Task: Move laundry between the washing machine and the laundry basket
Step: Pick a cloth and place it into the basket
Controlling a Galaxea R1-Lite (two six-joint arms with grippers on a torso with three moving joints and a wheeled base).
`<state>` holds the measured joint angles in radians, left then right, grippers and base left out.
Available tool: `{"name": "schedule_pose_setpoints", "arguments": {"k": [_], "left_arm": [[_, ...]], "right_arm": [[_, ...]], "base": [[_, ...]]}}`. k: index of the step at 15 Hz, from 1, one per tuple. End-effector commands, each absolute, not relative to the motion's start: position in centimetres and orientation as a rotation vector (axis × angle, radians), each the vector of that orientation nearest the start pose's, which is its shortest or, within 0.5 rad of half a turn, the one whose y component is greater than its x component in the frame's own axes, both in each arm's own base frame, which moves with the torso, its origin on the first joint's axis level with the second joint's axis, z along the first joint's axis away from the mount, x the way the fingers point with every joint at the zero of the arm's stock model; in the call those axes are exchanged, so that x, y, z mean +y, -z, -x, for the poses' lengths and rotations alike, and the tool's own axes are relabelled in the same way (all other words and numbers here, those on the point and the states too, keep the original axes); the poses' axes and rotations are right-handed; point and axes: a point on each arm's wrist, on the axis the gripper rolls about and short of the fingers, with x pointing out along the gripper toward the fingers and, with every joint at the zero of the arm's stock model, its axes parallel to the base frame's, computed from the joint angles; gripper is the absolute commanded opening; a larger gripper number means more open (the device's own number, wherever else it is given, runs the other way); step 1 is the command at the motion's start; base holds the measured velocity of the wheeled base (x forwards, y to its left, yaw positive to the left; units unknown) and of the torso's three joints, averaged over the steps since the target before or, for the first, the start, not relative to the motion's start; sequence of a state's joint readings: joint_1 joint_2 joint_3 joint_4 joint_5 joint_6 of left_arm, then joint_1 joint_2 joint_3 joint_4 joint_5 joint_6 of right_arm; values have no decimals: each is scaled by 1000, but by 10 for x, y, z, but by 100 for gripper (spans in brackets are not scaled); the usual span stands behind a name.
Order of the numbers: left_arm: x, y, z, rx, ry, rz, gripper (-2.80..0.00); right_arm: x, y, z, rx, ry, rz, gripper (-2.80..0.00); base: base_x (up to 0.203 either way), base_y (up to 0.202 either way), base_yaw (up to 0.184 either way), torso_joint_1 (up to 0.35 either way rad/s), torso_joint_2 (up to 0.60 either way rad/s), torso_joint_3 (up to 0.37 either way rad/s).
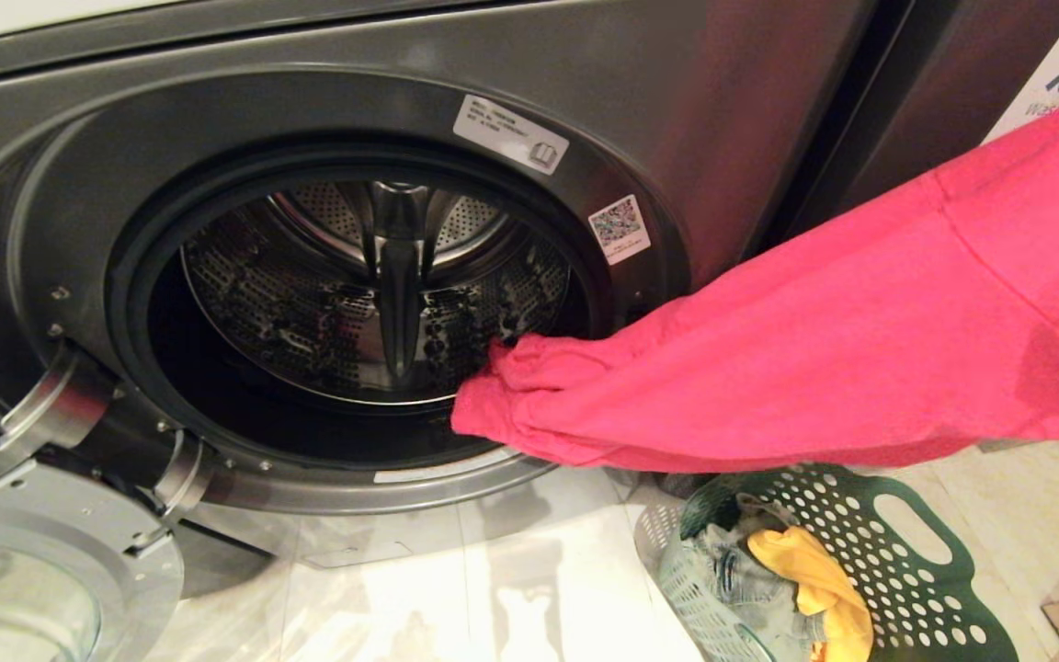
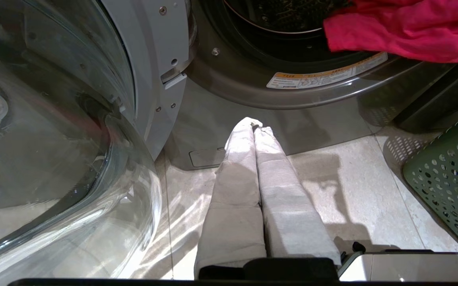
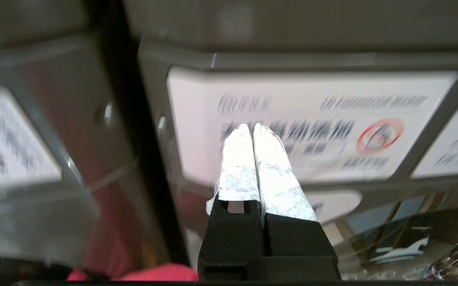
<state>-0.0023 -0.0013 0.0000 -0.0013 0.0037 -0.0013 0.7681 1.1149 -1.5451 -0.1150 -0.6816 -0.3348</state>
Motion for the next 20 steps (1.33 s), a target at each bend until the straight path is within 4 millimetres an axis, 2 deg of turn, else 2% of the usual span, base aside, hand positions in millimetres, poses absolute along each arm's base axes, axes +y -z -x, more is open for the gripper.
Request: {"name": "schedule_pose_setpoints", "arguments": {"k": [1,4,10,13,20], "left_arm": [[0,-76,23,-2,-2,2,-280],[0,-76,23,-2,-2,2,-280],[0,-76,23,-3,-2,0,-280],[0,-76,23,-3,-3,0,-280],[0,-76,23,-3,-2,0,-280]], "right_arm": [[45,-475,-67,-433,-2,-49,-280],[36,-493,-58,-451,7,-68,-280],[28,-514,-50,-488,18,-101,-280],[27,-514,-49,-483,22,-90,-280],[9,-516,-33,-518,76,-107,-280]], "base": [[0,0,0,0,0,0],[0,0,0,0,0,0],[0,0,0,0,0,0],[0,0,0,0,0,0],[0,0,0,0,0,0]]}}
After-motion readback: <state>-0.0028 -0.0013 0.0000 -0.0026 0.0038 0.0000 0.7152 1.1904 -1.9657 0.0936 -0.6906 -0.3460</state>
